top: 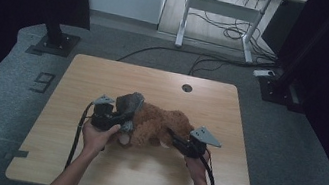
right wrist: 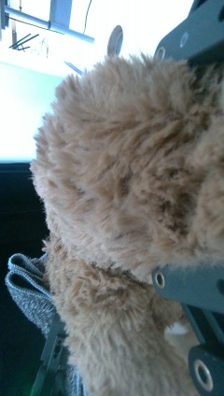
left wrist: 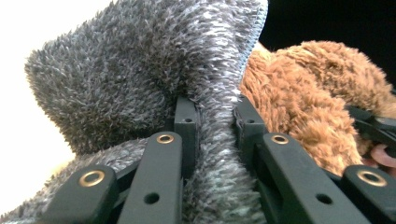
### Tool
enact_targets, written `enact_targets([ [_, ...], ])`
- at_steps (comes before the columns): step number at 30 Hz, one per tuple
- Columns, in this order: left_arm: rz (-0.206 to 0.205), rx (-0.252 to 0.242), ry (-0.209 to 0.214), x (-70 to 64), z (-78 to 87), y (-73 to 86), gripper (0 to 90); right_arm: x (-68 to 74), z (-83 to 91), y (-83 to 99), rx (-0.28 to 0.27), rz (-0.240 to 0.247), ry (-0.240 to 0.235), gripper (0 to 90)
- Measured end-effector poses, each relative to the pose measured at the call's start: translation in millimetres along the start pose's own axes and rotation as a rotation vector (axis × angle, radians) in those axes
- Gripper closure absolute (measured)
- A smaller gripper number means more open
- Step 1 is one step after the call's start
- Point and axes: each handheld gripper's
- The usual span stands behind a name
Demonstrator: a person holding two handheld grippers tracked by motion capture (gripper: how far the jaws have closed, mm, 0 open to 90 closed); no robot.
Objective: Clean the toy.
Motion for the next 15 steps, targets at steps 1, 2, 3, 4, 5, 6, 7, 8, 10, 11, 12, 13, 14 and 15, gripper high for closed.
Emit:
enact_targets([
  [1, 0.0, 0.012, 0.002, 0.4, -2.7, 2.6, 75.4, -3.5, -2.2, 3.8, 0.01, 0.0, -0.001, 44.0],
  [2, -0.002, 0.015, 0.007, 0.3, -3.3, 4.5, 75.4, -7.5, -2.7, 9.0, 0.025, -0.005, -0.002, 43.3],
  [3, -0.006, 0.018, 0.012, -0.2, -3.0, 7.1, 75.4, -9.6, -1.9, 12.1, 0.033, -0.012, -0.005, 42.2],
  [4, -0.005, 0.018, 0.018, -0.9, -2.2, 9.4, 75.4, -12.4, 0.3, 15.6, 0.043, -0.018, -0.012, 40.9],
  [5, -0.007, 0.02, 0.023, -1.9, -1.1, 11.3, 75.4, -14.8, 3.1, 18.3, 0.052, -0.028, -0.016, 39.5],
  [6, -0.013, 0.02, 0.023, -3.5, 0.3, 12.8, 75.4, -17.0, 5.7, 20.2, 0.067, -0.041, -0.028, 38.3],
  [7, -0.025, 0.024, 0.024, -5.4, 1.9, 13.8, 75.5, -18.2, 8.5, 21.7, 0.077, -0.046, -0.036, 37.1],
  [8, -0.037, 0.027, 0.021, -7.6, 4.0, 14.2, 75.5, -18.7, 11.5, 23.0, 0.087, -0.042, -0.039, 36.2],
  [10, -0.063, 0.036, 0.017, -11.7, 8.9, 13.3, 75.9, -19.8, 17.1, 24.9, 0.117, -0.049, -0.053, 34.4],
  [11, -0.078, 0.042, 0.015, -13.8, 11.5, 11.8, 76.0, -20.5, 20.3, 25.5, 0.12, -0.052, -0.055, 33.8],
  [12, -0.101, 0.048, 0.008, -16.5, 14.4, 9.0, 76.2, -21.2, 22.8, 25.4, 0.127, -0.058, -0.058, 33.5],
  [13, -0.117, 0.048, 0.004, -18.7, 16.7, 6.0, 76.3, -21.4, 25.3, 25.0, 0.133, -0.061, -0.061, 33.2],
  [14, -0.126, 0.048, 0.003, -20.4, 18.1, 3.3, 76.4, -21.2, 26.6, 24.7, 0.138, -0.06, -0.061, 33.2],
  [15, -0.139, 0.045, 0.001, -23.2, 19.8, -0.7, 76.4, -21.1, 27.3, 24.8, 0.137, -0.057, -0.063, 33.1],
])
Point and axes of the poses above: each handheld gripper's, and its own axes: z roughly backward along the jaws, y roughly out of its underside, x roughly to its left, and after that the axes turned 11 degrees about -x, right-handed
